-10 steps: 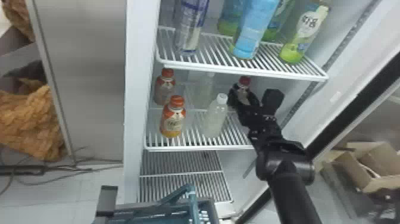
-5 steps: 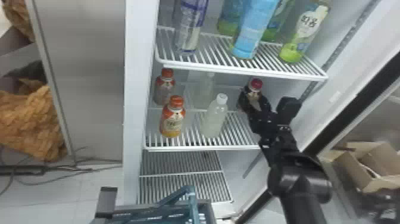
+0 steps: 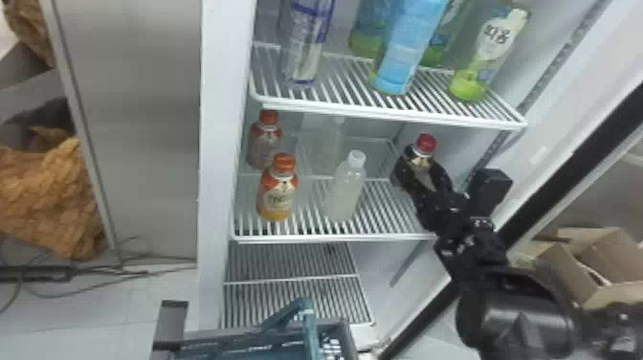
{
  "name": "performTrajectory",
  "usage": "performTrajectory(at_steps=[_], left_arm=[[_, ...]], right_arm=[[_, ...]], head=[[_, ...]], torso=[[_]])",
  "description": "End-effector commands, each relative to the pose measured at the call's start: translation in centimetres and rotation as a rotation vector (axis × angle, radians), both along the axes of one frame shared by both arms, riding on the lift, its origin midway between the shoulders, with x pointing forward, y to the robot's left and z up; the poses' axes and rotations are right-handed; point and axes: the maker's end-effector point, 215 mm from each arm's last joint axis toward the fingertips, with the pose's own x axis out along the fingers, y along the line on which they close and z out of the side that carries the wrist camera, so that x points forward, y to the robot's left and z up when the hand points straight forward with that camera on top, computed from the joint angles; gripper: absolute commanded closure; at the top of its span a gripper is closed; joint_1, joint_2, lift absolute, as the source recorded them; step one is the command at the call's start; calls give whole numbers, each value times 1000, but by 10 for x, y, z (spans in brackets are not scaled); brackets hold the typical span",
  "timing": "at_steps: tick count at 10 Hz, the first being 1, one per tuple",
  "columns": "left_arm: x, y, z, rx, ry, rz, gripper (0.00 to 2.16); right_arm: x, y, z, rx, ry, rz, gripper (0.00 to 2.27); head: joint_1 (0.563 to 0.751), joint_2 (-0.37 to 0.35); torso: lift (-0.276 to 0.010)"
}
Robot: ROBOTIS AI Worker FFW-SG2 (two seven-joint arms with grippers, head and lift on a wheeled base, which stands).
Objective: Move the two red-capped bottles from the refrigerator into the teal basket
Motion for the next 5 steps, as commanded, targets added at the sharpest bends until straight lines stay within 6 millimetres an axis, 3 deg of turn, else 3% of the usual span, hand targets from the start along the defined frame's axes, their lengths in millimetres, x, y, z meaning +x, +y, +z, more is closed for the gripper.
performTrajectory(at_steps=[1,5], left_arm=[[1,1,-1,3,-2,2,1134],[5,3,-2,7,-5,13,1134]], right_arm=[[-16,12,1,17,12,30,800],[-61,57,-1,92,71,116,800]], head=[[695,-350],[695,-350]], torso=[[-228],[-228]])
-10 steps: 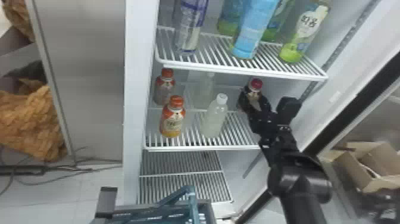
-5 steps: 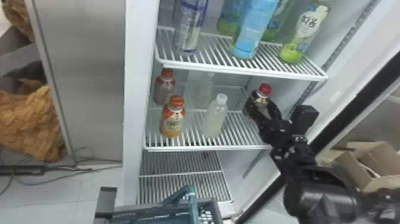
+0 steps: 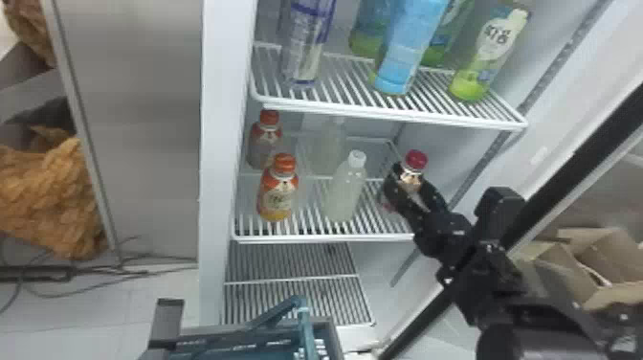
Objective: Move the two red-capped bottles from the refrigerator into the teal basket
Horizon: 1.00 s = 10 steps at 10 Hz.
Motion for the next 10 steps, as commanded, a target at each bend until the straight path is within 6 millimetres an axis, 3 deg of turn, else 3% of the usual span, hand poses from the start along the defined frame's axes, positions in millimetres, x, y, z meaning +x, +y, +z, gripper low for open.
performTrajectory(at_steps=[1,4,7,10], left_arm=[[1,0,-1,3,-2,3,1134],[3,1,-1,5,-5,7,1134],[3,1,-2,9,-6,7,1134],[3,1,-2,9,-6,7,1134]], right_arm=[[-17,7,-5,22,26,7,800],[-51,21,-5,47,70,17,800],[-83,31,11,43,94,34,800],[-121,49,2,64,179,59,800]], head=[[695,-350],[695,-350],[695,-350],[695,-350]], torso=[[-228],[-228],[-228],[-228]])
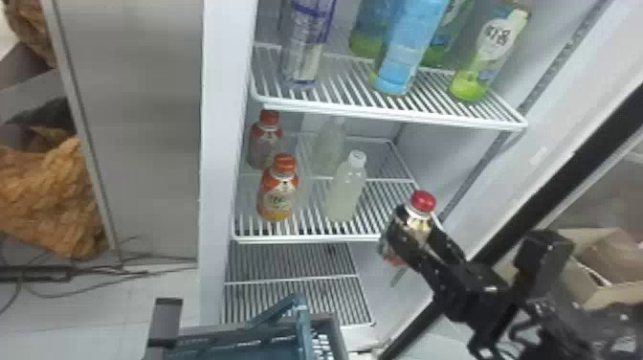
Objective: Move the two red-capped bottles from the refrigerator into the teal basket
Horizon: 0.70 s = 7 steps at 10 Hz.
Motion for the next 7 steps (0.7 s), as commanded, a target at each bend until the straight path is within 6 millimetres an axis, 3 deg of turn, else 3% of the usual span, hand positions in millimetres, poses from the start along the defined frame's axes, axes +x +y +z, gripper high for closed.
performTrajectory(at_steps=[1,5,7], left_arm=[[0,0,0,0,1,0,1134],[0,0,-1,3,0,1,1134],[0,0,-2,5,-1,1,1134]], right_arm=[[-26,13,-7,21,58,16,800],[-70,42,-37,107,201,55,800],[-77,57,-44,146,233,84,800]], head=[[695,-350],[695,-350],[695,-350]], torso=[[-228],[-228],[-228]])
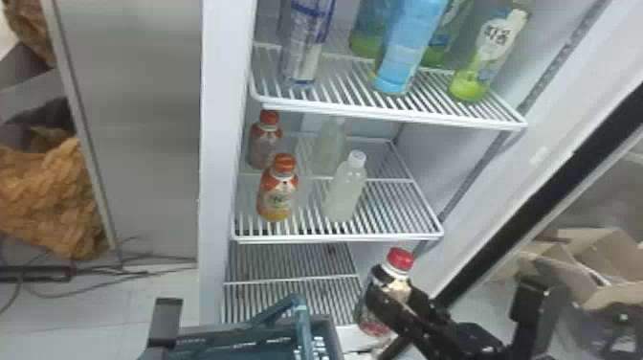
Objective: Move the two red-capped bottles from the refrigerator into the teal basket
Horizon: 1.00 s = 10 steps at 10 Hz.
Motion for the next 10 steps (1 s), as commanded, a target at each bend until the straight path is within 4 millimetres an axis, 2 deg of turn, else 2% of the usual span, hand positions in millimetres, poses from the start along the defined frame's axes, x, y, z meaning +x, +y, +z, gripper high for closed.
performTrajectory(at_steps=[1,2,5,7,8,10], left_arm=[[0,1,0,2,-1,0,1134],[0,1,0,2,-1,0,1134],[0,1,-1,3,-2,0,1134],[0,1,-1,3,-2,0,1134],[1,1,-2,4,1,1,1134],[1,1,-2,5,3,1,1134]], right_arm=[[-6,14,-8,27,32,27,800],[-10,21,-14,42,50,43,800],[-22,63,-31,124,109,123,800],[-27,79,-40,167,130,155,800],[-30,84,-43,175,144,172,728],[-34,83,-49,157,168,177,315]], head=[[695,-350],[695,-350],[695,-350],[695,-350],[695,-350],[695,-350]], torso=[[-228],[-228],[-228],[-228],[-228],[-228]])
